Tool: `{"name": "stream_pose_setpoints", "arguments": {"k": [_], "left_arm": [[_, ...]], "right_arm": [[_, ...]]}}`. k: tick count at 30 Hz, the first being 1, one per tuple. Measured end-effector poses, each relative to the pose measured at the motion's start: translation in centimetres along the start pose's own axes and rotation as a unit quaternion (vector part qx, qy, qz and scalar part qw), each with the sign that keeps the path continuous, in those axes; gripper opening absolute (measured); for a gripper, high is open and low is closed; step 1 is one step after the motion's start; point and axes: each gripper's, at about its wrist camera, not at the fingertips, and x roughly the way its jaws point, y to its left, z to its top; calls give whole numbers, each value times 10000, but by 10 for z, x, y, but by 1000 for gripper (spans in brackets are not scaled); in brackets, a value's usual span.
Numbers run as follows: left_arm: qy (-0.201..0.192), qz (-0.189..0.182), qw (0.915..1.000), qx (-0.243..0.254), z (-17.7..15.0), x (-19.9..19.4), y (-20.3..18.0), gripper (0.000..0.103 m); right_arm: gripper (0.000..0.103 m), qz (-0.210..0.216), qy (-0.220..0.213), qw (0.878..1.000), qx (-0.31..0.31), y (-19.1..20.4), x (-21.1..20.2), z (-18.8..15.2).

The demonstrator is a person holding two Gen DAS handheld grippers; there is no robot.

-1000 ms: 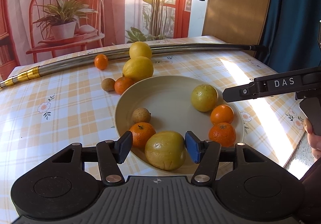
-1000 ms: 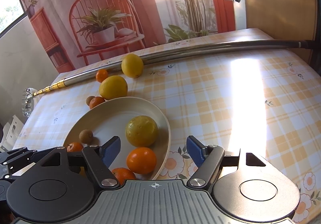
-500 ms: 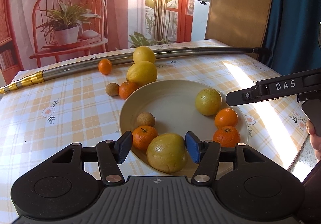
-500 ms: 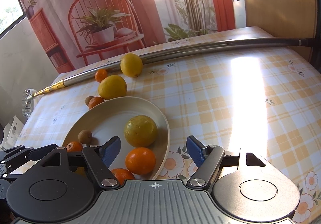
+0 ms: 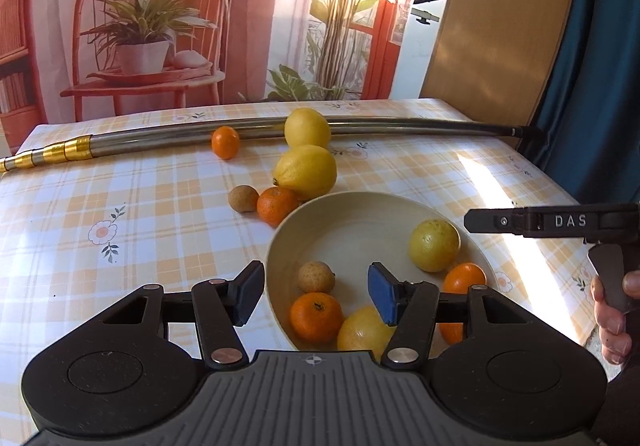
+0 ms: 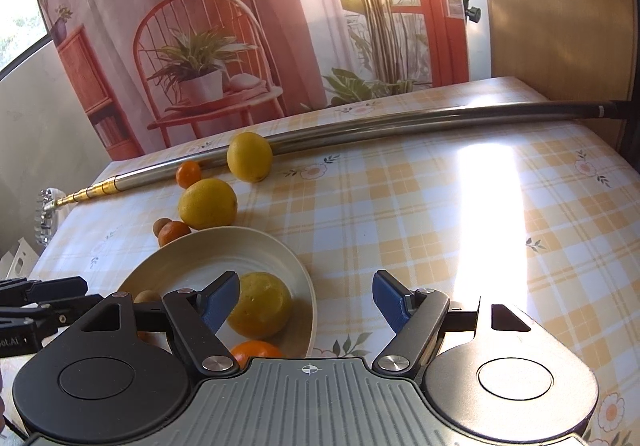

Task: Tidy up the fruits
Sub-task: 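Move the left tool to a small brown kiwi and grasp it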

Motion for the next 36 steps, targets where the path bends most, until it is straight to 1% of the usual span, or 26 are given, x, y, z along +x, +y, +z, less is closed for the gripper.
{"name": "stream_pose_setpoints", "arguments": {"k": [2, 6, 8, 11, 14, 18, 21, 23, 26, 28, 30, 33, 36], "left_arm": [[39, 46, 9998, -204, 9, 3, 11, 54], [189, 201, 9974, -662, 26, 13, 34, 40], [242, 326, 9962, -773, 35, 19, 42, 34], [257, 302, 9951, -908, 49, 30, 51, 34], [452, 191, 9909, -1255, 59, 47, 60, 34], [557, 53, 9814, -1834, 67, 70, 70, 34], [620, 3, 9747, -2147, 70, 85, 76, 34], [717, -28, 9687, -2378, 71, 96, 80, 34], [855, 11, 9609, -2634, 70, 108, 85, 34], [978, 120, 9553, -2787, 68, 112, 88, 34], [1025, 93, 9509, -2918, 67, 116, 91, 33], [1072, 112, 9480, -2994, 66, 121, 92, 33], [1015, 112, 9480, -3016, 67, 125, 92, 32]], "right_arm": [[70, -9, -40, 10000, -75, 0, 3, 4], [71, 0, -147, 9998, -167, 0, 9, 17], [71, -10, -200, 9996, -195, 0, 11, 24], [71, 17, -253, 9995, -200, 1, 15, 33], [72, 26, -288, 9993, -240, 2, 20, 40], [72, 42, -270, 9992, -291, 4, 25, 42], [72, 34, -225, 9992, -314, 4, 29, 42], [72, 21, -189, 9994, -288, 2, 32, 42], [72, -4, -161, 9996, -238, -2, 35, 41], [72, -28, -142, 9997, -211, -5, 37, 41], [72, -36, -112, 9998, -173, -6, 40, 41], [72, -15, -80, 9999, -131, -8, 44, 41], [72, -12, -68, 9999, -124, -8, 45, 40]]}}
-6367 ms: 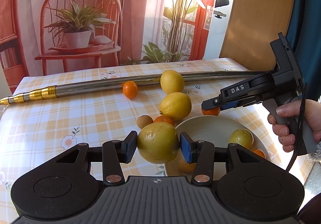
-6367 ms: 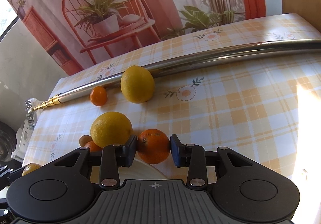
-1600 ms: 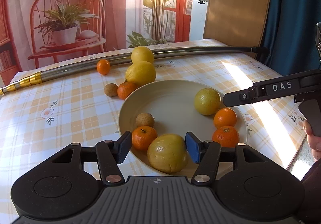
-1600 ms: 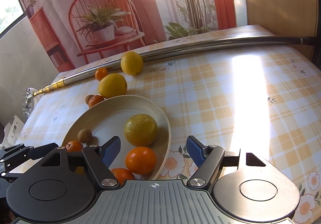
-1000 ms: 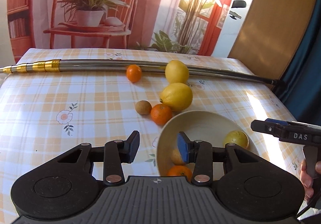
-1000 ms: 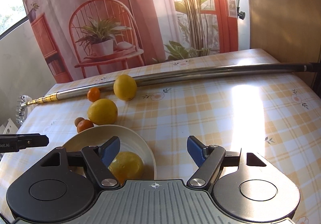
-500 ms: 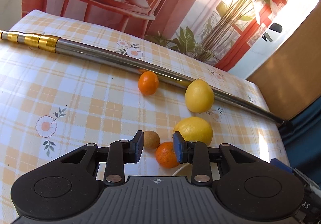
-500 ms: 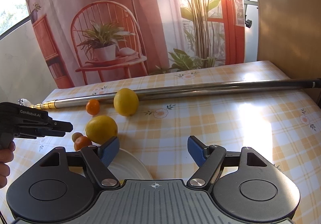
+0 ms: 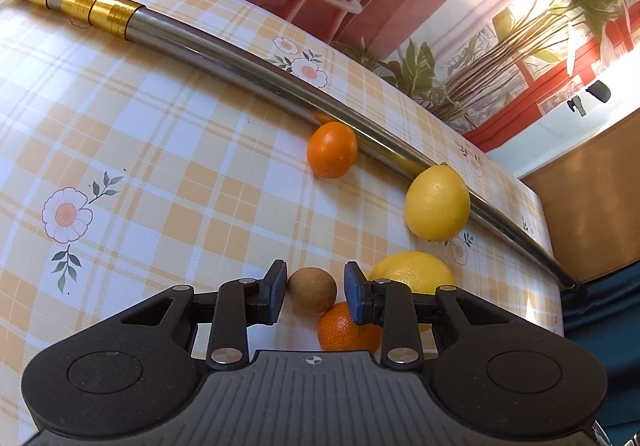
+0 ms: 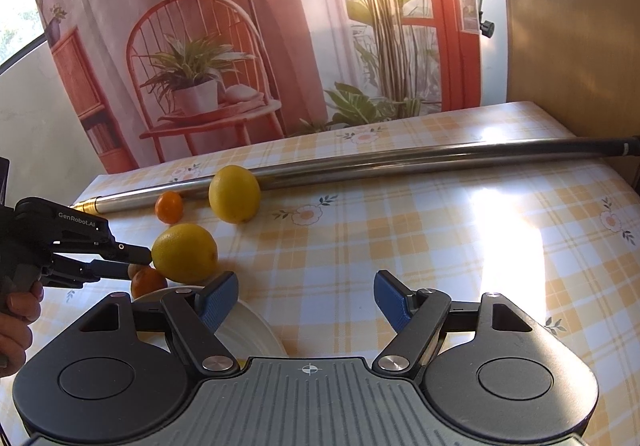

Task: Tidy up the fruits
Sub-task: 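Move the left tool to a small brown kiwi and grasp it, then grasp a yellow lemon with the right tool while the left tool holds the kiwi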

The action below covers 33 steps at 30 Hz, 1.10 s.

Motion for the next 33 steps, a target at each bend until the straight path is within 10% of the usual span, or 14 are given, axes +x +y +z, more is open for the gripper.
{"name": "stream_pose_setpoints", "arguments": {"k": [20, 33], "left_arm": [[-591, 167, 9944, 859, -19, -48, -6, 28], [-1419, 257, 9649, 2194, -42, -109, -18, 28]], "right_arm": [[72, -54, -91, 9999, 0, 0, -15, 4], [72, 154, -263, 9982, -513, 24, -28, 30]]}}
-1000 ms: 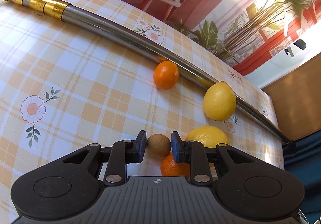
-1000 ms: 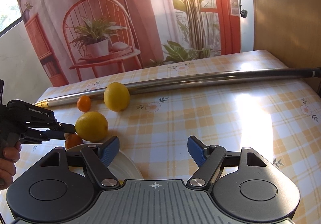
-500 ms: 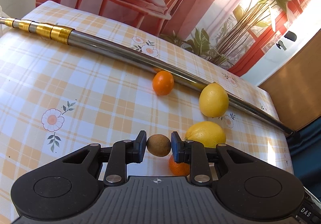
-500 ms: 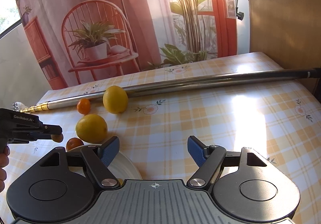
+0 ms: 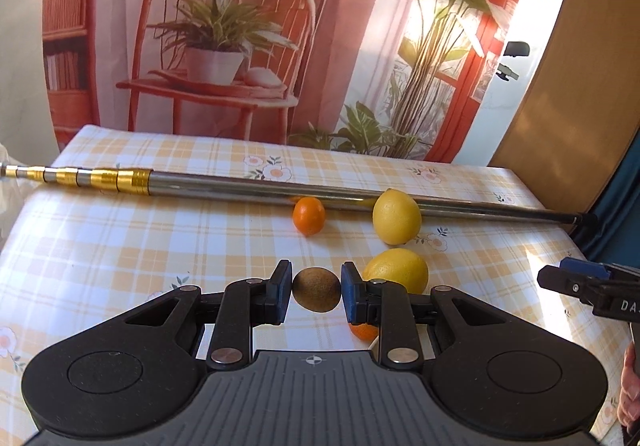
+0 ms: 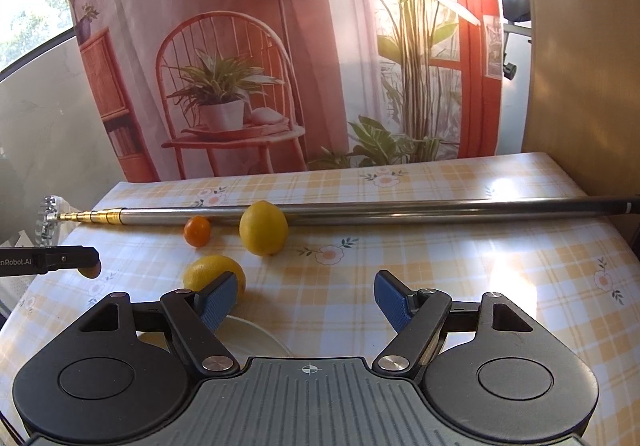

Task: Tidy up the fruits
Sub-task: 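Grasp a yellow lemon with the right tool while the left tool holds the kiwi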

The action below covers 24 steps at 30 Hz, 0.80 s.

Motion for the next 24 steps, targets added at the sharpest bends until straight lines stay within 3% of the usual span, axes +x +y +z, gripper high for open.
{"name": "stream_pose_setpoints", "arguments": {"k": [9, 20, 24], "left_arm": [[-417, 35, 9987, 298, 1, -28, 2, 28], [-430, 86, 9990, 127, -9, -25, 17, 28], [-455, 75, 9989, 53, -11, -24, 22, 28]], "right_arm": [[72, 554, -16, 9973, -488, 34, 31, 19], [72, 1008, 923, 9905, -164, 57, 104, 22], [72, 920, 1159, 9887, -243, 67, 118, 20]]}}
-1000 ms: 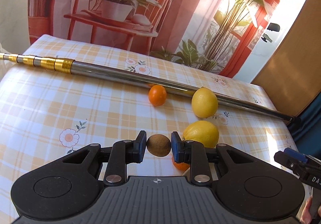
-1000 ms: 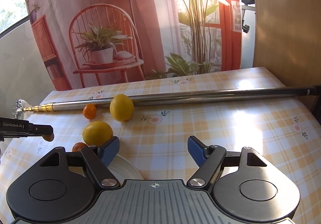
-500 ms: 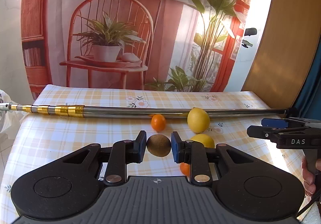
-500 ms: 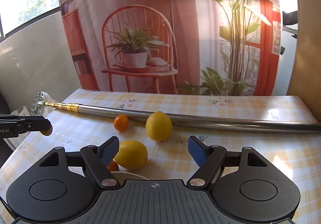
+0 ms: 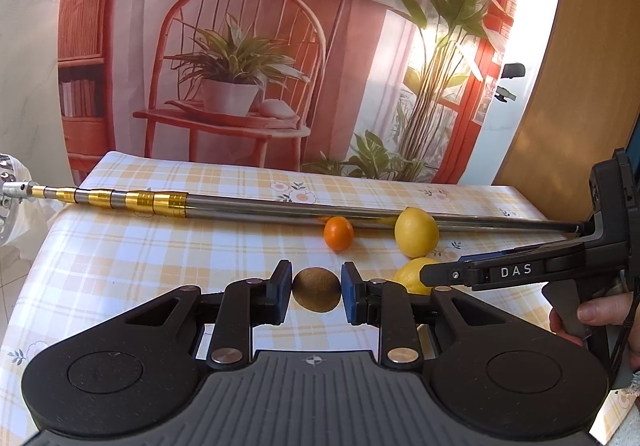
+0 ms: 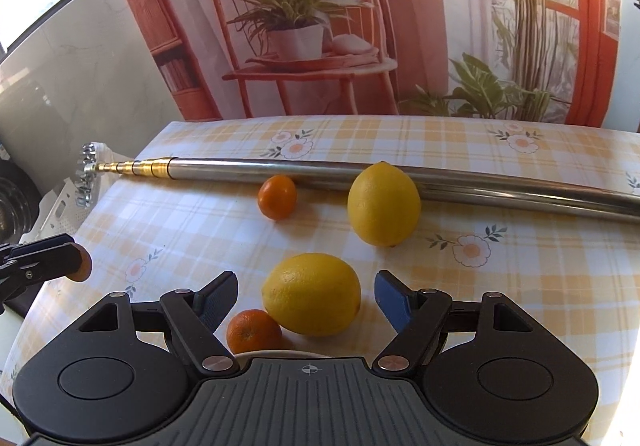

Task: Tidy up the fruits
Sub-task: 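Grasp a yellow lemon with the right tool while the left tool holds the kiwi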

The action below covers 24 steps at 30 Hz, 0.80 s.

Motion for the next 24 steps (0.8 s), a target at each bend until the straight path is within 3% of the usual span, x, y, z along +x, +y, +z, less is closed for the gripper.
{"name": "stream_pose_setpoints", "arguments": {"k": [9, 14, 16, 24], "left_arm": [[39, -44, 10000, -74, -4, 6, -1, 28], [92, -87, 9999, -96, -6, 9, 1, 28], [118, -100, 9998, -113, -7, 11, 1, 28], [207, -132, 9997, -83, -11, 13, -3, 28]], "right_arm": [[70, -191, 325, 9990, 226, -4, 27, 4], [68, 9, 448, 9976, 524, -13, 33, 1], [63, 55, 488, 9971, 586, -14, 35, 1], [60, 70, 361, 9981, 488, -10, 32, -4]]}}
